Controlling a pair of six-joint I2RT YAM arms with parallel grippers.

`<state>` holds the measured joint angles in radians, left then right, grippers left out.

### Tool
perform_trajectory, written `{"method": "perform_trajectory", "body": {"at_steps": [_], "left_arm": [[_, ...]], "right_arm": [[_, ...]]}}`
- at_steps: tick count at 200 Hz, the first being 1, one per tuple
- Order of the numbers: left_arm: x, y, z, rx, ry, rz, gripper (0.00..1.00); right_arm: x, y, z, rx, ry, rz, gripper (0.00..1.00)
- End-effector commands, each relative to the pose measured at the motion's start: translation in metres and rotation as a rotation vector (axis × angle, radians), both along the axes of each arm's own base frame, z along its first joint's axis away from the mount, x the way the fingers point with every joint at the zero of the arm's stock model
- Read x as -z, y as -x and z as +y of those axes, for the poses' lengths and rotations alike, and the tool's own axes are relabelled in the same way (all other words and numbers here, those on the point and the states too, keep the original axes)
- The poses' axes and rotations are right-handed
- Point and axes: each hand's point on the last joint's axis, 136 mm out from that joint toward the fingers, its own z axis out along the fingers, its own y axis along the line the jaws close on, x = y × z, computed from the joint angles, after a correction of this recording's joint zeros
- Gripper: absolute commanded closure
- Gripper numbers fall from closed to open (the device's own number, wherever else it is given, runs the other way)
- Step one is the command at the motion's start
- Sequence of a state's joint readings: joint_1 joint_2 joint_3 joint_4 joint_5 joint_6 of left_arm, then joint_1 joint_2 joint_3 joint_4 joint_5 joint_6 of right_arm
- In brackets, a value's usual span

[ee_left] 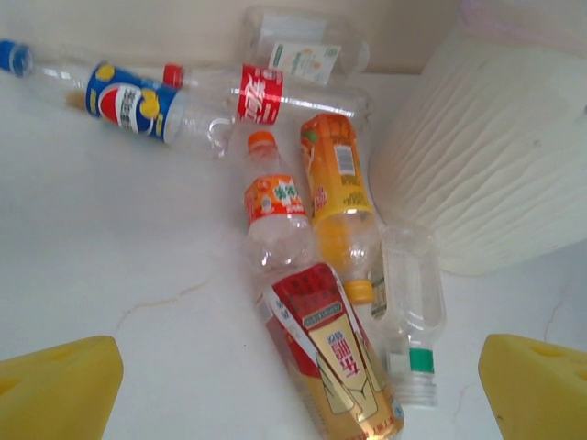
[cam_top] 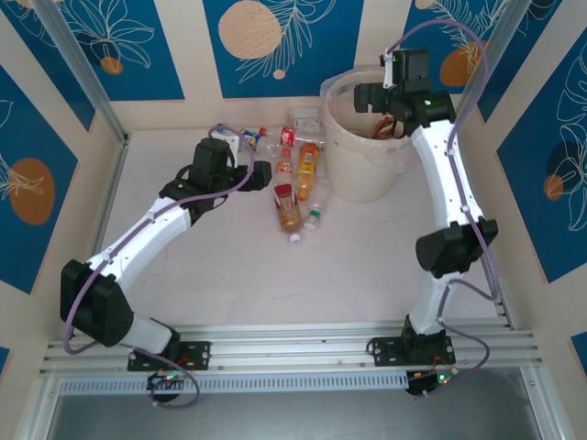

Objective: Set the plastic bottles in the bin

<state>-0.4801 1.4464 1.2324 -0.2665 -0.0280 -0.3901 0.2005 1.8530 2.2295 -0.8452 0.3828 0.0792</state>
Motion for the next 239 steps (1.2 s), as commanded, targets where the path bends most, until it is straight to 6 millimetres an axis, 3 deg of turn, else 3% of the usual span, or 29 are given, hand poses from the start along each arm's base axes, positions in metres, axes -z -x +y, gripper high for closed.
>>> {"method": "perform_trajectory", "body": {"at_steps": [1,55,97,132,169,201,239], "left_arm": [[0.012,0.014,-0.007,-0.026,0.044,0.047,0.0],[0.075,0.049,-0.05,0.031,-0.03,0.182,0.0],[0.106,0.064,-0.08,0.037,-0.103,0.222,0.0],[0.127,0.051,-0.073,-0.06,-0.176,0.25,0.0],[0.147,0.038,-0.086,-0.05,-0.213,0.292,0.0],[0.153,0.022,-0.098,-0.04,-0.229,0.296,0.0],[0.165,0.007,-0.09,-0.109,-0.245,0.336,0.0]], "right_arm": [[-0.016,0.02,0.007,0.007,-0.049,-0.042,0.01],[-0.017,0.07,0.019,-0.002,-0.111,-0.088,0.01],[-0.009,0.102,0.021,-0.002,-0.173,-0.104,0.01],[-0.005,0.118,0.024,-0.006,-0.193,-0.104,0.01],[-0.003,0.124,0.024,-0.005,-0.197,-0.112,0.01],[0.0,0.125,0.026,-0.011,-0.193,-0.105,0.01],[0.0,0.128,0.027,-0.015,-0.192,-0.108,0.01]]}}
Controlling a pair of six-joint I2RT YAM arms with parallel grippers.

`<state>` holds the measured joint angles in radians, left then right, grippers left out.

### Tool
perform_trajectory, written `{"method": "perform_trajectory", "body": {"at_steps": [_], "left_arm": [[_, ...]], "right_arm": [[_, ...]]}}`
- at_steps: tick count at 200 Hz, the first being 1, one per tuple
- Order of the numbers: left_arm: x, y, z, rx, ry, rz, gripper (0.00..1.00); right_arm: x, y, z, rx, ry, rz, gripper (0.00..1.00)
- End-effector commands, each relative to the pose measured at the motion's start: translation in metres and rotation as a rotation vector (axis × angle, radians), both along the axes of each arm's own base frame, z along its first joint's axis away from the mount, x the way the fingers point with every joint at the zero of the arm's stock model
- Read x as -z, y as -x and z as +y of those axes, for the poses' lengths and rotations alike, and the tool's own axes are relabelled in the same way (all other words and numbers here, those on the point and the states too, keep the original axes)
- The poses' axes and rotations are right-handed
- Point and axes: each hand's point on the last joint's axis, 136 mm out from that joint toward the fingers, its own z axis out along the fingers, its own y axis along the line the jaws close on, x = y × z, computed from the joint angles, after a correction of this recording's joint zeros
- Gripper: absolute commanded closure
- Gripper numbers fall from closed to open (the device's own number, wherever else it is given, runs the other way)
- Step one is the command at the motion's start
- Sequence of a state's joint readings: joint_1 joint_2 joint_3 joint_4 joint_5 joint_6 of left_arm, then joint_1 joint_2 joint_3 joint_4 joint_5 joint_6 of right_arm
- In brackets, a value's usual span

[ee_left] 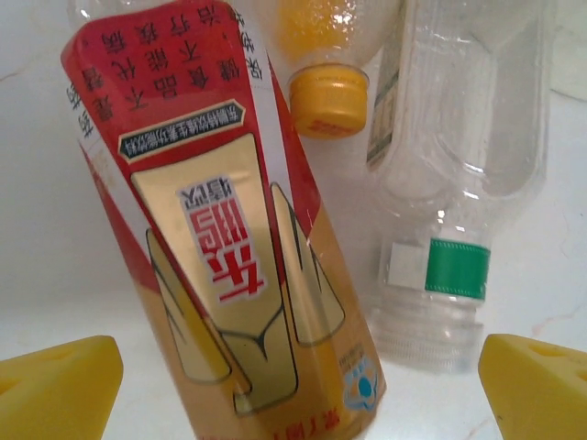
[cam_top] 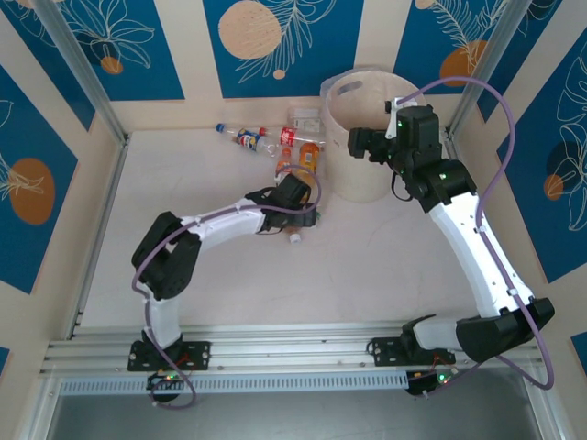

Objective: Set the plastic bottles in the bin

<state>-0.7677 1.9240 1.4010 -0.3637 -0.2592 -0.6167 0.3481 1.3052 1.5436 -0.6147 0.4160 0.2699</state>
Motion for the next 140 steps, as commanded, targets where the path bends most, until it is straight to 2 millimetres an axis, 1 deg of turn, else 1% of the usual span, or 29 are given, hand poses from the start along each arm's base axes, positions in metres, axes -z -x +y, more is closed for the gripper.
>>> {"method": "perform_trajectory", "body": {"at_steps": [1,17,47,98,111,140], "left_arm": [[0.006,-0.01,0.015,-0.067,-0.037,0.024,0.0],[0.012,-0.014,0.018,-0.08,-0.046,0.038,0.0],[0.026,-0.017,0.023,-0.094,-0.074,0.066,0.07],[0.045,-0.02,0.029,-0.094,-0.087,0.105,0.08],[0.049,-0.021,0.032,-0.1,-0.09,0.113,0.13],[0.057,-0.023,0.042,-0.118,-0.103,0.129,0.16]], "right_arm": [[-0.009,0.006,-0.001,0.013,-0.018,-0.033,0.01],[-0.009,0.006,-0.001,0.014,-0.016,-0.035,0.01],[-0.009,0.007,0.0,0.012,-0.016,-0.039,0.01],[-0.007,0.008,0.003,0.003,-0.014,-0.035,0.01],[-0.006,0.007,0.004,0.002,-0.013,-0.031,0.01],[-0.005,0.007,0.008,-0.007,-0.015,-0.03,0.01]]}}
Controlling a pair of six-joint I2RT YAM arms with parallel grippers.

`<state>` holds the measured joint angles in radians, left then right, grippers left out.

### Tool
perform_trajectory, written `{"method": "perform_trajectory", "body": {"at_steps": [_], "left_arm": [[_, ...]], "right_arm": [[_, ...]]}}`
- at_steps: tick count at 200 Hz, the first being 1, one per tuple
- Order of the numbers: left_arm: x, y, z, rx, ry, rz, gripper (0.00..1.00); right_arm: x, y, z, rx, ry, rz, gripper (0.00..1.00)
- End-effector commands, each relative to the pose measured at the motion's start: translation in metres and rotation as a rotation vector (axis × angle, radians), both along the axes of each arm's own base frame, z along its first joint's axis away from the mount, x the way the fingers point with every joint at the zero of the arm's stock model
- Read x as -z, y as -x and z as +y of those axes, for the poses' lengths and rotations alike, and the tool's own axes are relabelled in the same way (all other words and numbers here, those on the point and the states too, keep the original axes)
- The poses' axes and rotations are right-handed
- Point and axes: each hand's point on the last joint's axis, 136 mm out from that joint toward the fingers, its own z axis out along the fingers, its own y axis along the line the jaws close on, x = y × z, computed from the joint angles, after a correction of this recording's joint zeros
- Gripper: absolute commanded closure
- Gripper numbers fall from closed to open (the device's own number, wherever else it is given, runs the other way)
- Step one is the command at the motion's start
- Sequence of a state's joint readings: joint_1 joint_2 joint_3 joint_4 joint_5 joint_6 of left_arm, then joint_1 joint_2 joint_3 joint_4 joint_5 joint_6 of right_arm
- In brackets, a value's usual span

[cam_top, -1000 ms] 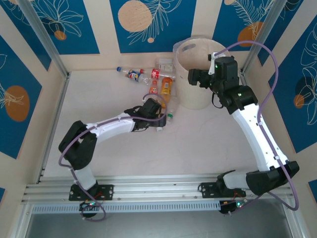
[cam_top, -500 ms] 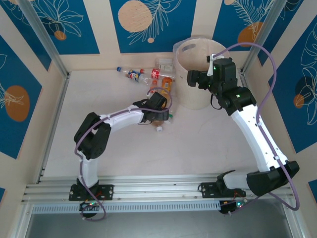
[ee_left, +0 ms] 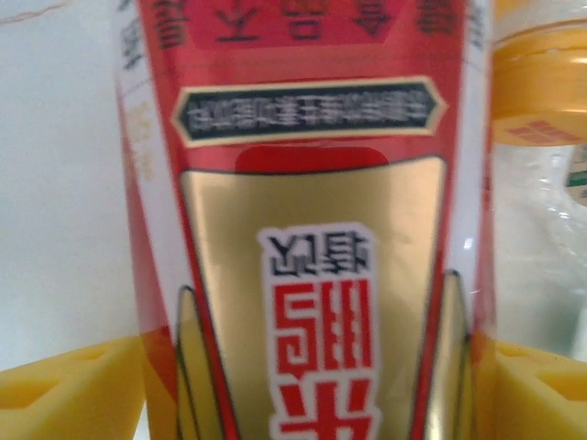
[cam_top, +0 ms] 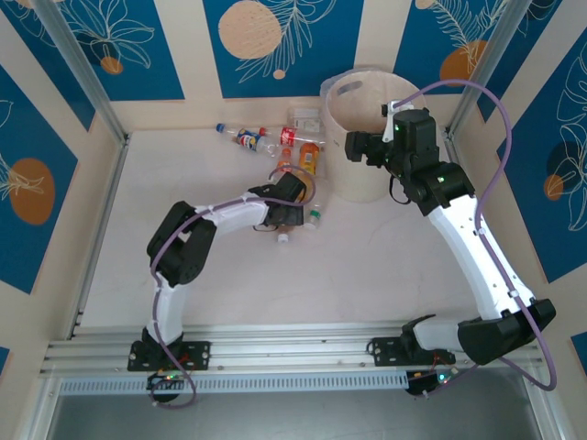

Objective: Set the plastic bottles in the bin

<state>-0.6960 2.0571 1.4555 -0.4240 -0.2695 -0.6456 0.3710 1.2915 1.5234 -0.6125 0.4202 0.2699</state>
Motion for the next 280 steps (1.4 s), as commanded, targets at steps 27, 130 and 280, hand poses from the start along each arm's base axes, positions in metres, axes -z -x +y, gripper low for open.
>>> {"method": "perform_trajectory", "body": {"at_steps": [27,130,280], "left_arm": [[0.015,-0.003,0.015,-0.021,-0.032,0.039,0.16],[-0.022,-0.003,0.02,0.012,-0.011,-0.056,0.37],[-0.194,0.031,0.014,0.324,0.295,-0.7,0.4]], "right_arm": [[-0.009,0.001,0.005,0.003,-0.021,-0.038,0.01],[-0.006,0.005,0.02,-0.049,-0.046,-0.023,0.01],[-0.006,0.027,0.119,-0.459,-0.499,0.218,0.01]]}}
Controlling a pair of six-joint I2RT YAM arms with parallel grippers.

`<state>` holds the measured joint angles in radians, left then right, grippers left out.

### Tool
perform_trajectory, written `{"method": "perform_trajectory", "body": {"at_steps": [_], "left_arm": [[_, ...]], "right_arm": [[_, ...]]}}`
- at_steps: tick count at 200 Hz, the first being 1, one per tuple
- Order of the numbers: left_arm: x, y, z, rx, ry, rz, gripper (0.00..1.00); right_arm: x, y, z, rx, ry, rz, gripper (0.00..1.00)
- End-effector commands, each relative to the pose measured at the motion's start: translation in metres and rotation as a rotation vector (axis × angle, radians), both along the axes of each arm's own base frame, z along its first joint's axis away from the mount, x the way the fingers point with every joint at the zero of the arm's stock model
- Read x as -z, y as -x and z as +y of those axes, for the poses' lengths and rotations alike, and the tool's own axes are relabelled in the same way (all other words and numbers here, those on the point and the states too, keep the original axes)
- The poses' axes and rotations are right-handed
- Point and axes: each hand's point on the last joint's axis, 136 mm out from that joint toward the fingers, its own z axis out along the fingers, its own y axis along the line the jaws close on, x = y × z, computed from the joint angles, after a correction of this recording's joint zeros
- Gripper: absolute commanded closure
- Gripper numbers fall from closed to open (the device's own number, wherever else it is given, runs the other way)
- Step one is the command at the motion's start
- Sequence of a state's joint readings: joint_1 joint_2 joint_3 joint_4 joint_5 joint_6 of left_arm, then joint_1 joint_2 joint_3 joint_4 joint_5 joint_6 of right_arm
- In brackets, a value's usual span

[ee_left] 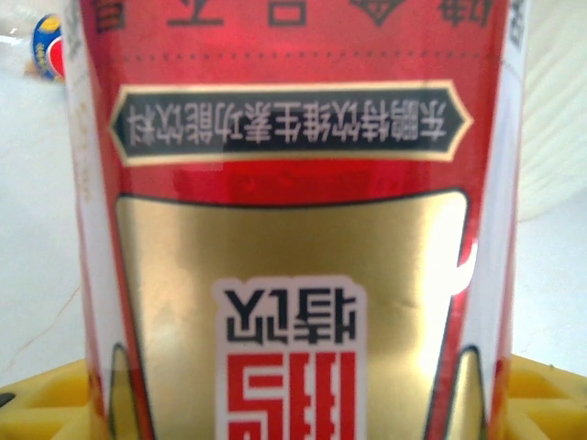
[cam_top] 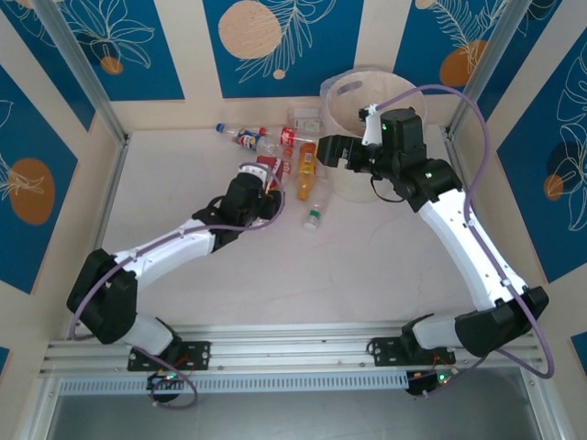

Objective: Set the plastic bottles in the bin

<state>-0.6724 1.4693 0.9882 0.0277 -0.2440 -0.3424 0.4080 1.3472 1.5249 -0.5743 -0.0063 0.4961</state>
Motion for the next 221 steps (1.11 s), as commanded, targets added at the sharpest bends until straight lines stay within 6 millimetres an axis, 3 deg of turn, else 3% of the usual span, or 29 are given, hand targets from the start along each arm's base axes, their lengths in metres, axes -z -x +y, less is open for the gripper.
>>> {"method": "perform_trajectory", "body": {"at_steps": [1,49,169,221], "left_arm": [[-0.045,0.003,-0.018,0.127,0.116,-0.2,0.4],[-0.071,0.01,-0.028,0.204,0.166,-0.269,0.4],[-0.107,0.025,-0.042,0.308,0.262,-0.343,0.4],[-0.116,0.028,-0.043,0.321,0.284,-0.361,0.4]], "right_arm": [[-0.016,0.008,0.034,-0.145,-0.151,0.042,0.01],[0.005,-0.002,0.067,-0.233,-0.195,0.134,0.01],[0.027,-0.009,0.113,-0.34,-0.202,0.209,0.0],[0.033,-0.008,0.123,-0.371,-0.203,0.223,0.1]]}}
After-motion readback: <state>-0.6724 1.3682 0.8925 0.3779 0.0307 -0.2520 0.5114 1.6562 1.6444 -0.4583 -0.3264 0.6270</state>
